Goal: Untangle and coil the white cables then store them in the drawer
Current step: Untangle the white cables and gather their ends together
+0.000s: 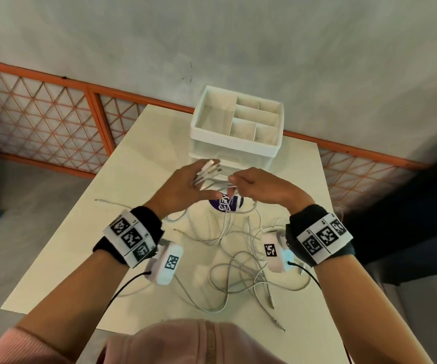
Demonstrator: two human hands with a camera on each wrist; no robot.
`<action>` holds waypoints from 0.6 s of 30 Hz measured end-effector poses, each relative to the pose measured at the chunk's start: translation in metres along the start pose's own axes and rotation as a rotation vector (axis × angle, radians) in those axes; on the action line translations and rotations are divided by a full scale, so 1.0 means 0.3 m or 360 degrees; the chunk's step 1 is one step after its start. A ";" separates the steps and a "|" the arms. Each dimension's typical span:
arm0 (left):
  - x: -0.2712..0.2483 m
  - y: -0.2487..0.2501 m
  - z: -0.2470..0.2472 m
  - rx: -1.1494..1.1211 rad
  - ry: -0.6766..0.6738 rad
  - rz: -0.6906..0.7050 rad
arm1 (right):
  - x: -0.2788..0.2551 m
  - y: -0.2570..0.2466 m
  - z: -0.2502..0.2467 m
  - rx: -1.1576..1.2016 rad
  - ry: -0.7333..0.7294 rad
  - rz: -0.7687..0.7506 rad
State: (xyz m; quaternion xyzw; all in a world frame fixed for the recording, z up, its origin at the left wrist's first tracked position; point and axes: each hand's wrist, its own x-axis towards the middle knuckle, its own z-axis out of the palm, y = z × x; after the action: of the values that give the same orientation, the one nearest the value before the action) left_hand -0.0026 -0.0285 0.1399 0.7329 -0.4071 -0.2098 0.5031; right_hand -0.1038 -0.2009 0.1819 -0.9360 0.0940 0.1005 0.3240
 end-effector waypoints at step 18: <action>-0.021 -0.001 0.004 0.0262 0.0971 0.0380 | -0.009 0.213 0.022 0.0447 -0.0065 0.0049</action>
State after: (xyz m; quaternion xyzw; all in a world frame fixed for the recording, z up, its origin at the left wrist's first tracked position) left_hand -0.0069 -0.0242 0.1386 0.7472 -0.3364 0.1132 0.5618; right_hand -0.1227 -0.2459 0.1400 -0.8777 0.1149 0.1104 0.4520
